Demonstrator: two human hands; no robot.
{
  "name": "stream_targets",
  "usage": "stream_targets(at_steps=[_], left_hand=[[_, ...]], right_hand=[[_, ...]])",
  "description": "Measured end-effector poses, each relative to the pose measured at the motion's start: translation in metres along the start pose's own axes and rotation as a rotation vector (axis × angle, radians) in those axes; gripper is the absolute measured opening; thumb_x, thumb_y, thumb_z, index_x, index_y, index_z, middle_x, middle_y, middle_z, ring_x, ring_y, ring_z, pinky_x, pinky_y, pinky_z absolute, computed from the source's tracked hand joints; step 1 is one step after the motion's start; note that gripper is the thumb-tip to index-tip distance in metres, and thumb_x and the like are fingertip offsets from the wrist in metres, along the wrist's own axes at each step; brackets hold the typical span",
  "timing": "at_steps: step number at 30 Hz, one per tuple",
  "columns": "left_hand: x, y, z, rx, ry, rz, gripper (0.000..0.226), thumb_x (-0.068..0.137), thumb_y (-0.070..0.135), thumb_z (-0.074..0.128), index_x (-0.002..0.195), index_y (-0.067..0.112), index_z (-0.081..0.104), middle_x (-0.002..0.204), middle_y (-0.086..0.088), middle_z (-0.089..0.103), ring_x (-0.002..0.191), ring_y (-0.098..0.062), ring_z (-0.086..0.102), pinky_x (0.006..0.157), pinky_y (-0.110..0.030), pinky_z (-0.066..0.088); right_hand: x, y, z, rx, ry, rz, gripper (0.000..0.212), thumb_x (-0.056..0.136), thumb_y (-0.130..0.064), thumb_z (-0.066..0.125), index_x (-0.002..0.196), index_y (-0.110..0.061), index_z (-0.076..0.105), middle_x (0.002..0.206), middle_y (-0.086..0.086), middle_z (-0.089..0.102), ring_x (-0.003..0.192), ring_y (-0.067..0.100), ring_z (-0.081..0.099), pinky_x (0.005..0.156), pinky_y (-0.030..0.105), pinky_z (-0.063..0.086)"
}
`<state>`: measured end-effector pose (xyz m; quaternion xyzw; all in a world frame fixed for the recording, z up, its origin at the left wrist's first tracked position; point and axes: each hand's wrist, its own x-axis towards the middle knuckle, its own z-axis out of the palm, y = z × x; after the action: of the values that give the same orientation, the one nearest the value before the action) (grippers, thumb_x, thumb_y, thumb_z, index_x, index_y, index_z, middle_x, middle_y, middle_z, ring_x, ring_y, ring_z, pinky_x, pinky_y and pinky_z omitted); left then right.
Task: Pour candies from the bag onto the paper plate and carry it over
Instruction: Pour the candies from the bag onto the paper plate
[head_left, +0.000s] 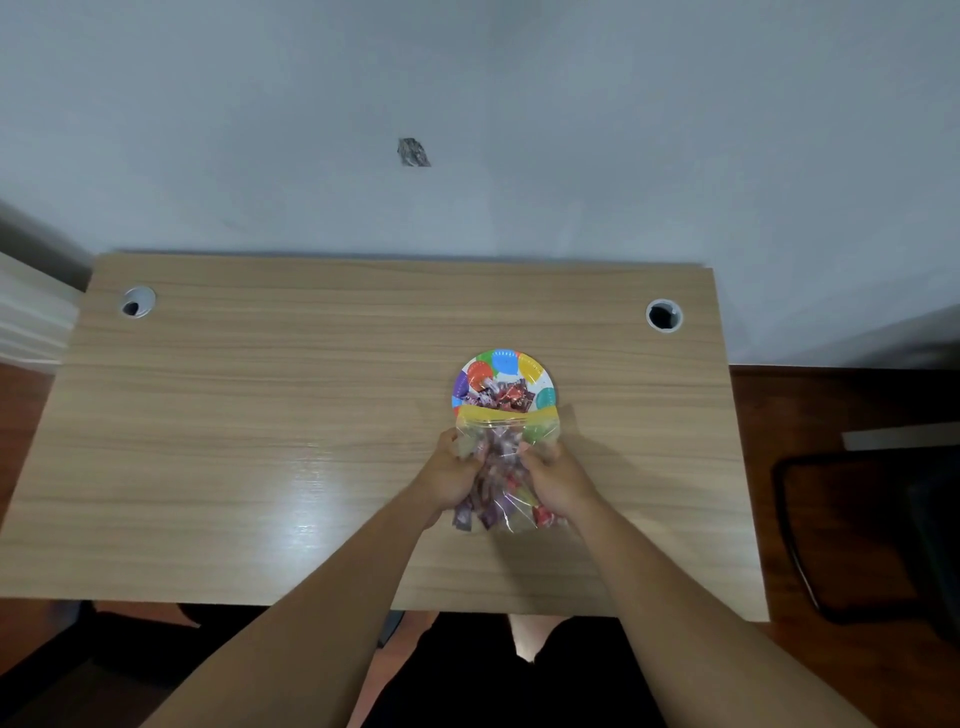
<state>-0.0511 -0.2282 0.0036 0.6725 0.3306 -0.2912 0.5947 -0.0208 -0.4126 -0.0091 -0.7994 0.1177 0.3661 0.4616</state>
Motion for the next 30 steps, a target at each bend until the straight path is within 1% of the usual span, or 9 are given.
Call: stream_targets(at_steps=[2,4,7,12,16,19,22,26,30], left_hand=[[-0.002,0.002,0.002,-0.016,0.005,0.008,0.045,0.105,0.029,0.062,0.142,0.021,0.037,0.120,-0.016,0.075,0.081,-0.023,0.073,0.057,-0.027,0.058],[-0.006,0.004,0.003,-0.049,-0.010,0.003,0.046,0.105,0.034,0.064,0.141,0.021,0.038,0.117,-0.021,0.077,0.080,-0.028,0.074,0.054,-0.031,0.058],[-0.007,0.003,0.005,-0.080,-0.018,-0.007,0.053,0.103,0.038,0.066,0.144,0.022,0.036,0.114,-0.019,0.080,0.064,-0.017,0.074,0.045,-0.026,0.053],[-0.004,-0.004,0.005,-0.040,0.012,0.012,0.054,0.103,0.023,0.064,0.150,0.018,0.037,0.123,-0.009,0.072,0.097,-0.024,0.076,0.064,-0.029,0.058],[-0.012,-0.002,0.003,-0.085,-0.003,-0.016,0.047,0.103,0.021,0.066,0.142,0.024,0.039,0.114,-0.006,0.074,0.089,-0.020,0.076,0.061,-0.029,0.059],[-0.013,-0.005,0.002,-0.115,0.000,-0.012,0.053,0.102,0.020,0.068,0.146,0.021,0.039,0.120,-0.011,0.076,0.101,-0.027,0.079,0.065,-0.031,0.061],[-0.017,-0.006,0.001,-0.165,0.010,-0.007,0.053,0.101,0.017,0.070,0.145,0.019,0.040,0.120,-0.014,0.076,0.092,-0.024,0.078,0.058,-0.028,0.061],[-0.019,-0.008,0.000,-0.166,0.011,0.009,0.051,0.101,0.016,0.071,0.143,0.020,0.042,0.107,-0.009,0.076,0.078,-0.018,0.079,0.056,-0.029,0.063],[-0.020,-0.009,0.000,-0.198,0.015,0.025,0.048,0.102,0.012,0.070,0.141,0.018,0.043,0.106,-0.008,0.075,0.075,-0.014,0.078,0.054,-0.024,0.060]], right_hand=[[0.007,0.009,0.000,0.006,0.007,0.008,0.036,0.099,-0.051,0.060,0.129,-0.033,0.072,0.111,-0.010,0.082,0.109,0.017,0.076,0.103,0.041,0.058],[0.018,0.023,0.002,0.005,0.011,0.008,0.043,0.094,-0.056,0.060,0.130,-0.035,0.071,0.115,-0.010,0.081,0.113,0.018,0.075,0.106,0.043,0.057],[0.014,0.022,0.002,0.029,0.011,0.008,0.045,0.094,-0.059,0.060,0.131,-0.037,0.071,0.117,-0.011,0.081,0.115,0.018,0.075,0.108,0.047,0.057],[-0.004,0.010,-0.001,0.025,0.021,-0.013,0.033,0.105,-0.043,0.060,0.130,-0.029,0.074,0.119,-0.004,0.081,0.115,0.019,0.074,0.106,0.039,0.056],[-0.010,0.011,-0.001,0.020,0.008,0.009,0.042,0.102,-0.054,0.057,0.135,-0.032,0.071,0.124,-0.006,0.080,0.118,0.019,0.072,0.108,0.042,0.055],[-0.012,0.012,-0.003,0.023,0.018,0.024,0.047,0.100,-0.060,0.056,0.133,-0.031,0.071,0.119,-0.008,0.080,0.112,0.018,0.073,0.105,0.041,0.056],[-0.016,0.010,-0.004,0.053,0.032,0.041,0.035,0.105,-0.049,0.057,0.126,-0.025,0.073,0.108,-0.007,0.079,0.096,0.015,0.071,0.096,0.038,0.055],[-0.021,0.007,-0.006,0.063,0.037,0.045,0.025,0.109,-0.038,0.057,0.124,-0.023,0.071,0.115,-0.002,0.077,0.110,0.021,0.073,0.105,0.039,0.056],[-0.023,0.004,-0.008,0.076,0.043,0.022,0.029,0.110,-0.031,0.058,0.130,-0.015,0.071,0.116,0.001,0.076,0.114,0.022,0.072,0.099,0.032,0.053]])
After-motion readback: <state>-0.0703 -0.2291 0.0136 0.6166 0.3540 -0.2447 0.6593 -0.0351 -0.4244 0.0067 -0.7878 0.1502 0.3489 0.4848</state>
